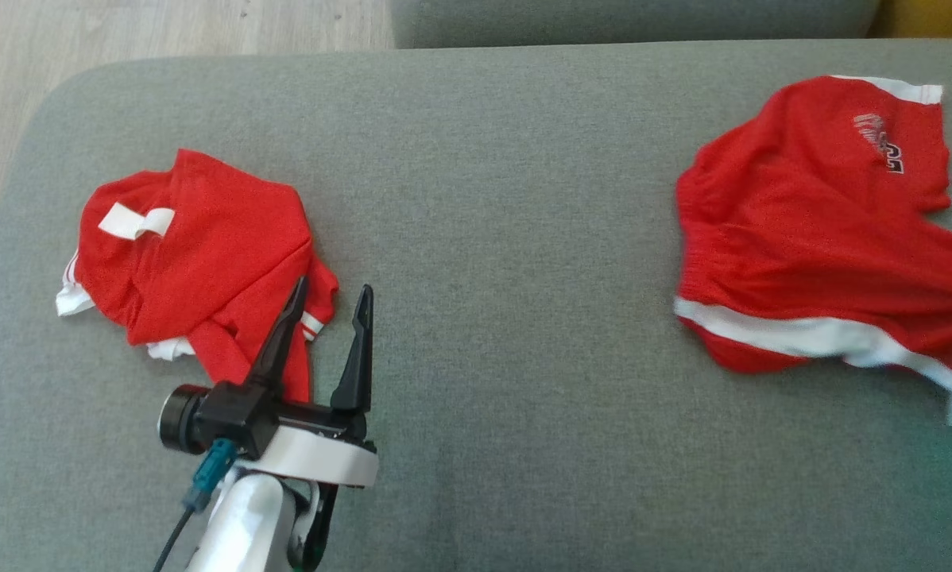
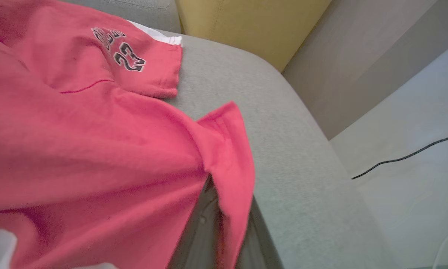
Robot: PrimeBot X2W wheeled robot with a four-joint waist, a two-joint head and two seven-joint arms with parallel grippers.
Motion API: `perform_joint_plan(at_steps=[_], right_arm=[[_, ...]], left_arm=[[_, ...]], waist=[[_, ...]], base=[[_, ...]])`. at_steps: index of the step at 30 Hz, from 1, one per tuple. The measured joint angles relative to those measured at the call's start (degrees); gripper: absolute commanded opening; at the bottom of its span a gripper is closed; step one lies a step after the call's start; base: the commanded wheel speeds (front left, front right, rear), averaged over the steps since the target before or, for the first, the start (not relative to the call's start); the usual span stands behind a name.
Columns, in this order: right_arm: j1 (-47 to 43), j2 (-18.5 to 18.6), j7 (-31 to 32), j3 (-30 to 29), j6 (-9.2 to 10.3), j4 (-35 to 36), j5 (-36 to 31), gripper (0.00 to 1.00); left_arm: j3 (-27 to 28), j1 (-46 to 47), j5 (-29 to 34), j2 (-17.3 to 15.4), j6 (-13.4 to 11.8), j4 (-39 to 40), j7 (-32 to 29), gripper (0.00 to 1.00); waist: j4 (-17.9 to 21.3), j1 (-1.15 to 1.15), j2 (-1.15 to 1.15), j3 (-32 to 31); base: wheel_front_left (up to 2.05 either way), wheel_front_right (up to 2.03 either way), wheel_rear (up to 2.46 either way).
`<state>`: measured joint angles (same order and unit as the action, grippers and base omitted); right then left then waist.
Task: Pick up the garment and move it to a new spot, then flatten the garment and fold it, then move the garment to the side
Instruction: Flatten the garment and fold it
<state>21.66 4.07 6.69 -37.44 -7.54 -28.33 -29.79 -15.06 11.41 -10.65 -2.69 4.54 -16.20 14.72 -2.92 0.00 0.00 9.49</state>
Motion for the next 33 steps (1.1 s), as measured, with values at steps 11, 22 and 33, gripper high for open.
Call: perform_joint_plan(at_steps=[11,22,33], right_arm=[[0.3,-1.34,-4.43,-5.15,0.0,5.03,-6.49,1.0],[-2.72,-1.53,-17.97,21.17,0.0,2.68,20.72,1.0],[-12.62,-1.55,-16.99,35.74,0.0,6.38,28.61,1.0]], left_arm=[[-0.01,-0.01,-0.04,-0.01,-0.07,-0.03,0.0,1.0],[0.14,-1.54,-0.03,-0.01,-0.08,-0.11,0.0,1.0],[-0.04,-2.03,0.09,-0.01,-0.02,-0.08,0.0,1.0]], waist=[[0.01,0.0,0.0,-0.96],[2.13,0.0,0.0,-3.91],[2.03,0.0,0.0,-3.6]], base=[[0.0,0.0,0.0],[0.0,0.0,0.0],[0.0,0.0,0.0]])
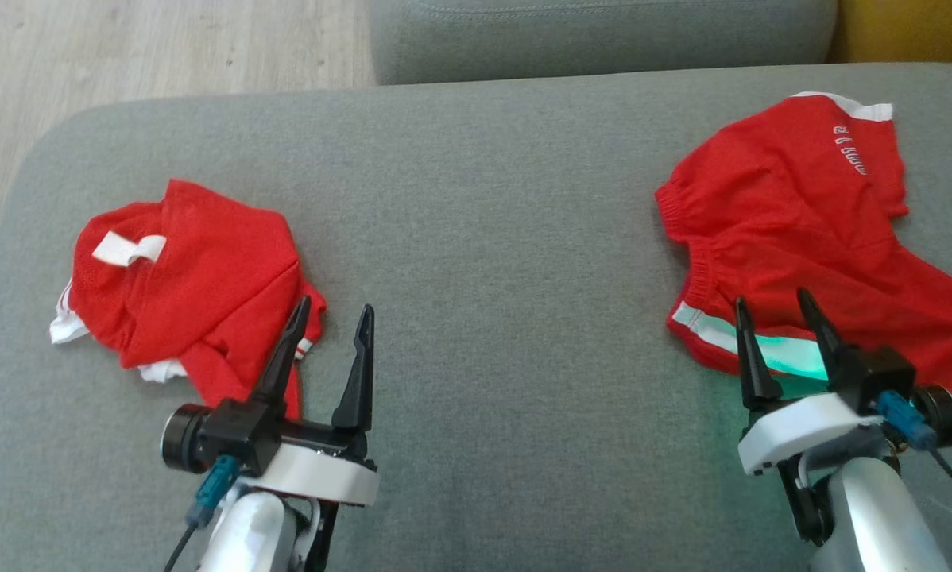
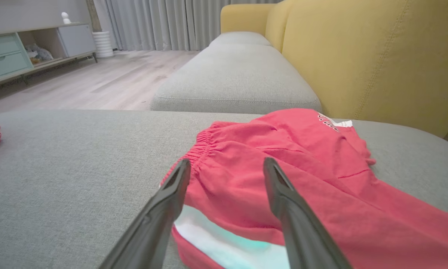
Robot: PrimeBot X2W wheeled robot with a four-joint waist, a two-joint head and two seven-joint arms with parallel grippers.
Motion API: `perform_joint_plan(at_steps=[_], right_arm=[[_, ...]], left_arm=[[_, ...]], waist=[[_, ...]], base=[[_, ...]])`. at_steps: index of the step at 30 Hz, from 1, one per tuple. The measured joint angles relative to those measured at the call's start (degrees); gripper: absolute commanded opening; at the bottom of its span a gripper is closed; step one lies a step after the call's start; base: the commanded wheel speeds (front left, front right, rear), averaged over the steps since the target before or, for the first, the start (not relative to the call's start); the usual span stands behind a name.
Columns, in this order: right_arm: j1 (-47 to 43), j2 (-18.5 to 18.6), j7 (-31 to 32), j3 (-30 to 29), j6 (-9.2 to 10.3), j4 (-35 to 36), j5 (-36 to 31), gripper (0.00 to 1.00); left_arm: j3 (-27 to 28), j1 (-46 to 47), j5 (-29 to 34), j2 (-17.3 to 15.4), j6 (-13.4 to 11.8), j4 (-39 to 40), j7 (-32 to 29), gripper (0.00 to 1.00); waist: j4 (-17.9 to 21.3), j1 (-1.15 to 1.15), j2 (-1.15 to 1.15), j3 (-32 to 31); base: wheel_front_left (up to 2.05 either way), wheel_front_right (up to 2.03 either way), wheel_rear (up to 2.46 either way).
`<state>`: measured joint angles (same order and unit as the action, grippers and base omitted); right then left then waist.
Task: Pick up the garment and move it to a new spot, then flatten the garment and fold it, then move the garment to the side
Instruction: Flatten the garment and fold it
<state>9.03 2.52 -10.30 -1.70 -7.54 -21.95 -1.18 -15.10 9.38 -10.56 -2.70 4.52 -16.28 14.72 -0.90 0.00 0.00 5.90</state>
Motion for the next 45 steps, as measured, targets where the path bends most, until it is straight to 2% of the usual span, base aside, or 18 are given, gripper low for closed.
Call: perform_joint_plan(at_steps=[6,13,20,21,22,23,27,32,41,44,45], right_arm=[[2.19,0.03,4.33,-0.08,0.0,-2.26,-1.85,1.0],[7.14,0.08,5.03,2.05,0.0,-6.71,-1.54,1.0],[9.39,0.1,7.94,0.97,0.0,-13.12,-1.1,1.0],[9.63,0.1,8.2,0.85,0.0,-14.47,-1.11,0.91],[9.89,0.1,8.31,0.82,0.0,-15.7,-0.99,0.18],[10.33,0.1,8.27,0.9,0.0,-16.82,-0.44,0.0],[12.89,0.2,4.95,3.79,0.0,-19.37,1.85,0.0],[15.51,0.33,1.2,10.77,0.0,-20.34,4.75,0.0],[16.48,0.67,0.63,24.09,0.0,-21.09,10.62,0.0],[16.47,0.67,0.64,26.75,0.0,-21.07,12.26,0.0],[16.47,0.67,0.64,27.19,0.0,-21.08,12.55,0.03]], left_arm=[[-0.2,0.03,0.05,-0.01,0.03,-0.01,0.0,1.0],[-1.57,0.44,0.04,0.0,0.07,-0.1,0.0,1.0],[-1.55,1.09,0.03,0.0,0.05,-0.14,0.0,1.0],[-1.55,1.09,0.03,-0.01,0.05,-0.14,0.0,1.0],[-1.57,1.09,0.0,0.0,0.05,-0.14,0.0,1.0],[-1.6,1.09,-0.11,0.0,0.05,-0.14,0.0,1.0],[-1.62,1.12,-0.12,-0.01,0.02,-0.15,0.0,1.0],[-1.62,1.24,-0.12,0.0,0.02,-0.16,0.0,1.0],[-1.68,2.19,-0.13,0.0,0.01,-0.29,0.0,1.0],[-1.66,2.18,-0.13,0.0,0.01,-0.3,0.0,1.0],[-1.64,2.18,-0.13,0.0,0.01,-0.31,0.0,1.0]], waist=[[-1.32,0.0,0.0,1.02],[-3.33,-0.01,0.0,2.53],[-4.44,0.0,0.0,3.36],[-4.51,-0.01,0.0,3.42],[-4.57,-0.01,0.0,3.48],[-4.63,-0.01,0.0,3.55],[-4.54,-0.01,0.0,3.8],[-4.24,0.0,0.0,3.87],[-4.45,-0.01,0.0,3.61],[-4.56,0.0,0.0,3.49],[-4.53,-0.01,0.0,3.44]], base=[[0.0,0.0,0.0],[0.0,0.0,0.0],[0.0,0.0,0.0],[0.0,0.0,0.0],[0.0,0.0,0.0],[0.0,0.0,0.0],[0.0,0.0,0.0],[0.0,0.0,0.0],[0.0,0.0,0.0],[0.0,0.0,0.0],[0.0,0.0,0.0]])
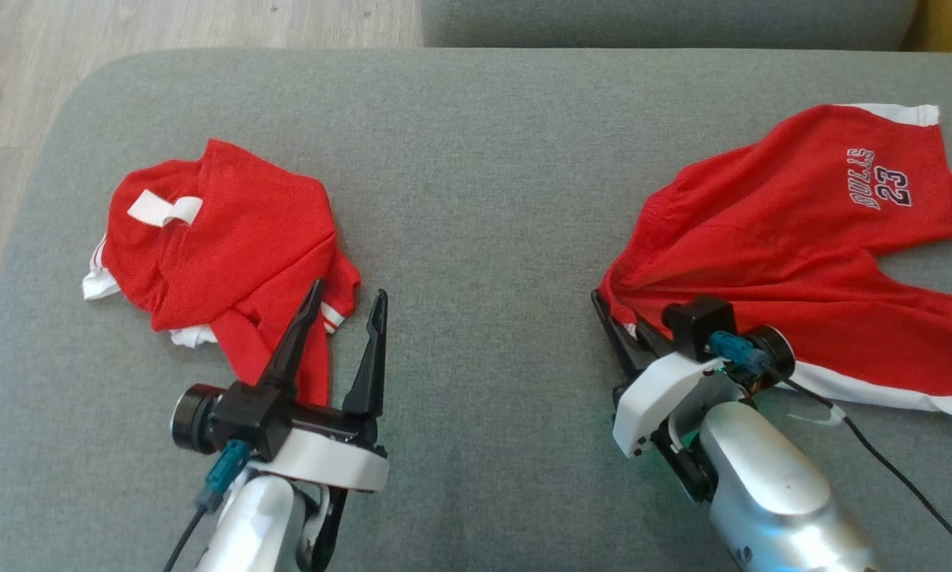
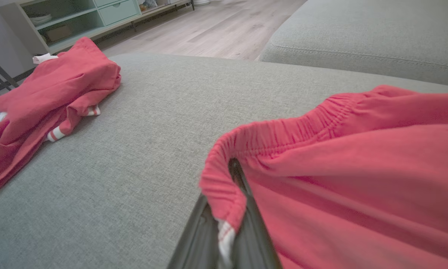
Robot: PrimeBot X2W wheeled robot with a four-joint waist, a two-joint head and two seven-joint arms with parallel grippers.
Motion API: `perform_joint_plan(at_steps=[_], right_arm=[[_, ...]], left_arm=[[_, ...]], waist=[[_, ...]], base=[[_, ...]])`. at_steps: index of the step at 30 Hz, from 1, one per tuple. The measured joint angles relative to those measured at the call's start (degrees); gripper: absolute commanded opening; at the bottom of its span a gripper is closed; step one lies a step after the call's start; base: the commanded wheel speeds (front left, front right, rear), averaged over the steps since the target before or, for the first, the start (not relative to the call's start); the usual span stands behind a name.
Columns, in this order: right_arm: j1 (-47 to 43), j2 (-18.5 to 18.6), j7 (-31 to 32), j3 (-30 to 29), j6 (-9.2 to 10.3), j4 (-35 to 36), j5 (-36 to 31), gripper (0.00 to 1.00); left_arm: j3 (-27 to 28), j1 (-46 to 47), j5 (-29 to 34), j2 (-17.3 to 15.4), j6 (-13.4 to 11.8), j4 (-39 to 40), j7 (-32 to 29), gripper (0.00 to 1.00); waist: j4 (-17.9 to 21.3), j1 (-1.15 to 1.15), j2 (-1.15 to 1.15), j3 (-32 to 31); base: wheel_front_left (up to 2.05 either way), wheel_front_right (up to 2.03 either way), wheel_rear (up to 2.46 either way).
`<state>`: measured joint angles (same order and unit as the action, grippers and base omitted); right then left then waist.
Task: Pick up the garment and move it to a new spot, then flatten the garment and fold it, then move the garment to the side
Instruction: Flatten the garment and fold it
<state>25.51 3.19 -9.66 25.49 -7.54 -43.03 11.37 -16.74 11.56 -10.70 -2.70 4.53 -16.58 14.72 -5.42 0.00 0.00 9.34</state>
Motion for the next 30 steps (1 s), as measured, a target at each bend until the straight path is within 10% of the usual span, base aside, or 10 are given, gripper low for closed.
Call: perform_joint_plan(at_steps=[1,11,23,30], right_arm=[[0.0,0.0,-0.01,0.15,0.0,0.0,-0.07,1.0],[-0.62,-0.01,-2.82,-7.7,0.0,2.25,-2.42,1.0],[-15.35,-0.41,-4.57,-35.65,0.0,17.61,-11.43,1.0],[-21.54,-0.79,-4.7,-37.53,0.0,21.65,-11.43,1.0]], left_arm=[[0.0,0.0,0.0,0.0,-0.01,0.0,0.0,1.0],[0.51,-0.21,0.0,0.0,-0.07,0.12,0.0,1.0],[1.34,-1.48,0.0,-0.01,-0.03,1.05,0.0,1.0],[0.14,-1.39,0.01,-0.01,0.03,0.44,0.0,1.0]], waist=[[0.05,0.0,0.0,-0.07],[2.13,0.0,0.0,-1.79],[8.26,0.01,0.0,-3.55],[10.27,0.01,0.0,-2.71]], base=[[0.0,0.0,0.0],[0.0,0.0,0.0],[0.0,0.0,0.0],[0.0,0.0,0.0]])
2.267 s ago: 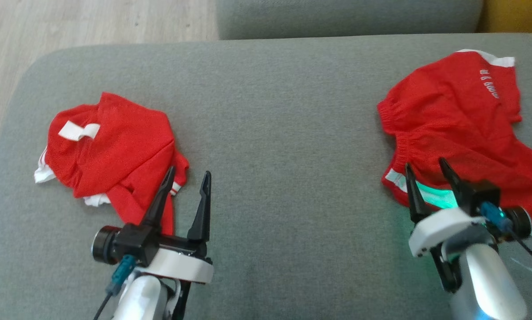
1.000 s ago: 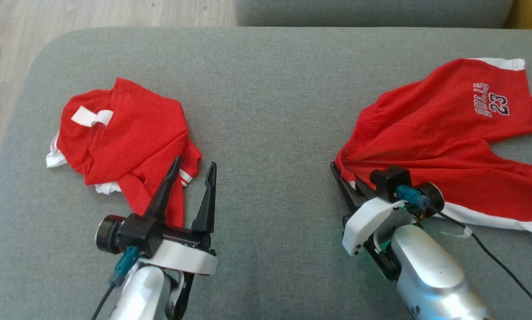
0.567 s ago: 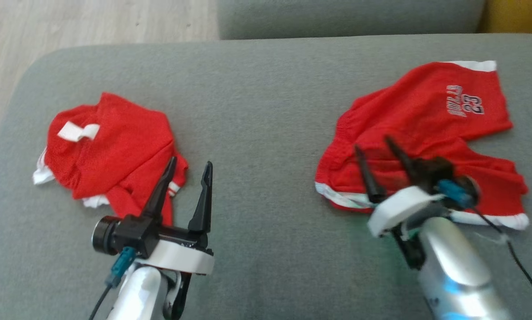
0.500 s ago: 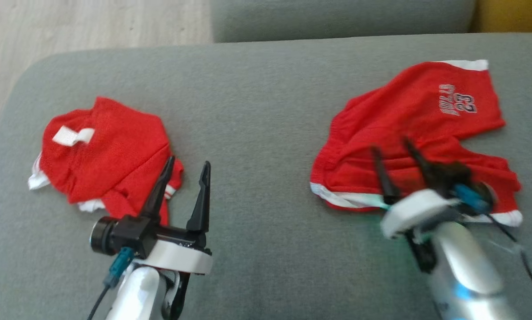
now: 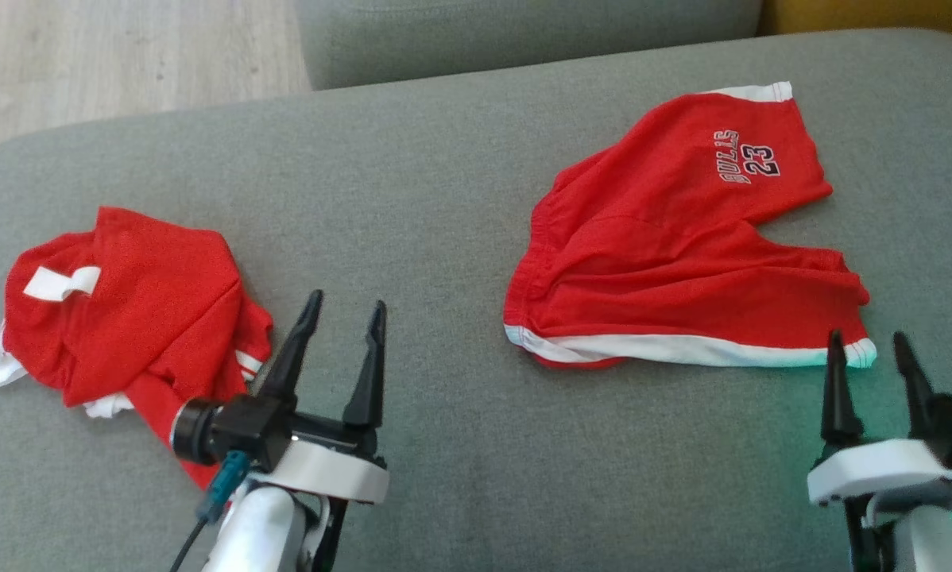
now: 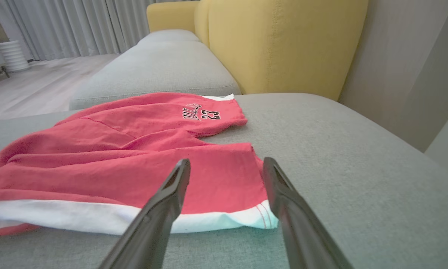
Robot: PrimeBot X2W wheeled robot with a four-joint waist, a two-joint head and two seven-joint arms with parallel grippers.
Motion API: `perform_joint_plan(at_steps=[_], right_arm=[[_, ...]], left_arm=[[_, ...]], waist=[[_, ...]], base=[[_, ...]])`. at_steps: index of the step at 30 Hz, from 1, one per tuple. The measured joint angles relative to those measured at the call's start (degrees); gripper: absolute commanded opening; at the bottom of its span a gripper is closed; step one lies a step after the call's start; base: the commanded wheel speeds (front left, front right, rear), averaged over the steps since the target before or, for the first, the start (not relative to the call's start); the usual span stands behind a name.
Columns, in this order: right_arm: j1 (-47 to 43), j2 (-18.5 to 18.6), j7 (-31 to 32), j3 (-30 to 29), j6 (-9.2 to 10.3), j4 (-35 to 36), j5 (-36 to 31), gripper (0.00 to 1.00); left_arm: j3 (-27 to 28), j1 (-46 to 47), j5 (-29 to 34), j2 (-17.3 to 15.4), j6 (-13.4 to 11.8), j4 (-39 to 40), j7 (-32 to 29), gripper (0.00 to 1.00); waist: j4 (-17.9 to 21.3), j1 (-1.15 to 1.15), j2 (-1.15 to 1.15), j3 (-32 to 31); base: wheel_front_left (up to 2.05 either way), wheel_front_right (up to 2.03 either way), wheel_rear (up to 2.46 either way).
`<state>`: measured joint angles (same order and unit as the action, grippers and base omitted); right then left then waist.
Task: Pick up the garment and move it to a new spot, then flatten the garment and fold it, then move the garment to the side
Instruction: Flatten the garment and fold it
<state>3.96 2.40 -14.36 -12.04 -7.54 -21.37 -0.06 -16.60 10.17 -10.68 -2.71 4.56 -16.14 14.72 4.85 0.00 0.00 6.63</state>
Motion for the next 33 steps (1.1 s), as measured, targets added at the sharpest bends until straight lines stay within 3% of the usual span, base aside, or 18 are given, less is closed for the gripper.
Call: perform_joint_plan(at_steps=[6,11,17,24,33], right_arm=[[0.35,0.02,-0.01,0.04,0.0,2.23,0.55,1.0],[0.47,0.01,-0.01,0.68,0.0,2.1,0.58,1.0],[2.23,0.0,-0.01,1.94,0.0,1.33,1.52,1.0],[2.87,0.02,-0.01,2.53,0.0,1.12,1.89,1.0],[4.13,0.02,-0.01,3.28,0.0,1.09,2.68,1.0]], left_arm=[[-3.09,1.14,0.59,-0.12,1.51,-2.71,0.0,1.0],[-12.33,5.13,0.43,-0.77,2.58,-9.7,-2.07,1.0],[-22.61,12.28,-5.44,-3.72,3.01,-13.88,-4.2,1.0],[-28.78,17.95,-13.55,-5.56,3.01,-16.63,-4.56,1.0],[-34.0,21.77,-18.6,-7.51,3.01,-19.49,-3.93,1.0]], waist=[[0.22,0.0,0.0,1.35],[0.81,0.0,0.0,2.66],[2.69,-0.01,0.0,4.67],[5.2,-0.01,0.0,7.04],[7.61,-0.01,0.0,8.64]], base=[[0.0,0.0,0.0],[0.0,0.0,0.0],[0.0,0.0,0.0],[0.0,0.0,0.0],[0.0,0.0,0.0]])
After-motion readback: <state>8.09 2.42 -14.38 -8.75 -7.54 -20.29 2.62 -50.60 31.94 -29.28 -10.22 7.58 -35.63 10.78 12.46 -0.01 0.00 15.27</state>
